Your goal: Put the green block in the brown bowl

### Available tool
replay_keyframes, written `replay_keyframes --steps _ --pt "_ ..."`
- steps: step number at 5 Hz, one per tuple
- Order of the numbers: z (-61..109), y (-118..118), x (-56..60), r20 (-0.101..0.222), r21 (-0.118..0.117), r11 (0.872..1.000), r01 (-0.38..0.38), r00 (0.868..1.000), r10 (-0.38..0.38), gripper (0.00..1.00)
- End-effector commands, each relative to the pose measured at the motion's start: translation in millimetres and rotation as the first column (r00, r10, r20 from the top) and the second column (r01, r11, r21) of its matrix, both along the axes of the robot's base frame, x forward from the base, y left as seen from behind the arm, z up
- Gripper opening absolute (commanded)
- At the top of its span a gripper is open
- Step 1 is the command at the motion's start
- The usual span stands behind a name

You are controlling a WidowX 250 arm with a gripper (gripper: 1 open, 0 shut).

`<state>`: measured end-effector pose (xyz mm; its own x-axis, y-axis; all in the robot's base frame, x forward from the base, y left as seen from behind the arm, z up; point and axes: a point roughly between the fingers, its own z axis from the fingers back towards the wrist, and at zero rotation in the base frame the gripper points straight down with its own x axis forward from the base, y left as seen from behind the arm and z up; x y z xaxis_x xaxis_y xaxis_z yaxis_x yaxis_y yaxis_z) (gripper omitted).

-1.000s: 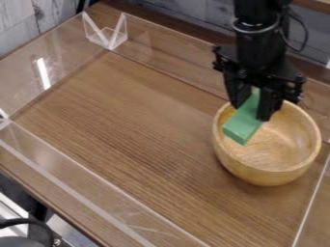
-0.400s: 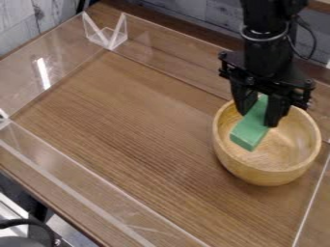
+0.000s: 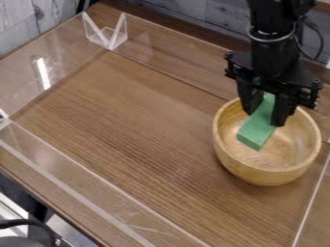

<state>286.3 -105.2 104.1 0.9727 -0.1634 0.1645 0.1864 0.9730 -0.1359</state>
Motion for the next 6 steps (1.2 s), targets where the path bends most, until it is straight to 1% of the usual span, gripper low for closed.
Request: replay_keyframes --steps 1,2,3,5,6 --pt "14.3 -6 8.6 0.057 -0.013 1.000 0.007 0.998 -0.006 0.00" --pt "12.3 -7 7.8 0.055 -0.013 1.000 0.006 0.998 -0.005 0.00" --pt "11.0 -8 6.7 0.052 -0.013 1.000 0.006 0.999 -0.005 1.00" --pt "25.5 -1 7.5 0.045 -0.020 1.000 0.005 0.999 -0.004 1.00" --pt "37.8 5 9.2 0.050 -0.022 1.000 0.000 0.999 0.002 1.00"
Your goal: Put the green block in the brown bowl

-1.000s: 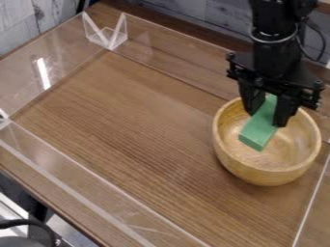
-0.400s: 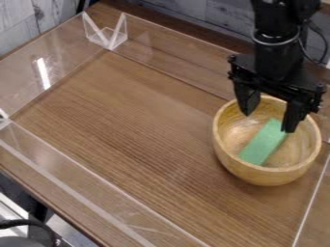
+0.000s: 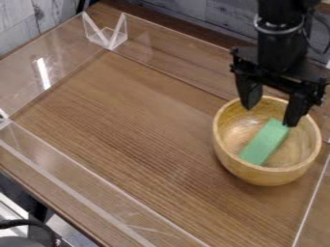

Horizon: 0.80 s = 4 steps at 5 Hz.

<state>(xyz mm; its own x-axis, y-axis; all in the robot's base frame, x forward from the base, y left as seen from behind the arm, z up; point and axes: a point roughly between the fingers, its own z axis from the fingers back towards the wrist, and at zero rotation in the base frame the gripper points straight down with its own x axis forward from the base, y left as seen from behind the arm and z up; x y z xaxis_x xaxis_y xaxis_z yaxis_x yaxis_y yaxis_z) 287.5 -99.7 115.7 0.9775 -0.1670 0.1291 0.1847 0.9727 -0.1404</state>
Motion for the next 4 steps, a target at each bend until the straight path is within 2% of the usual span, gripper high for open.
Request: replay_keyframes --steps 1,2,3,4 --pt "42.1 7 9.4 0.096 -0.022 1.000 -0.011 0.995 0.013 1.00" --pt "68.2 22 8.0 0.097 -0.010 1.000 -0.018 0.995 0.019 1.00" --pt "77.2 35 4.3 0.096 0.002 1.000 0.007 0.995 -0.007 1.00" --pt "72.9 36 2.1 0.093 0.007 0.999 0.037 0.995 -0.038 1.00"
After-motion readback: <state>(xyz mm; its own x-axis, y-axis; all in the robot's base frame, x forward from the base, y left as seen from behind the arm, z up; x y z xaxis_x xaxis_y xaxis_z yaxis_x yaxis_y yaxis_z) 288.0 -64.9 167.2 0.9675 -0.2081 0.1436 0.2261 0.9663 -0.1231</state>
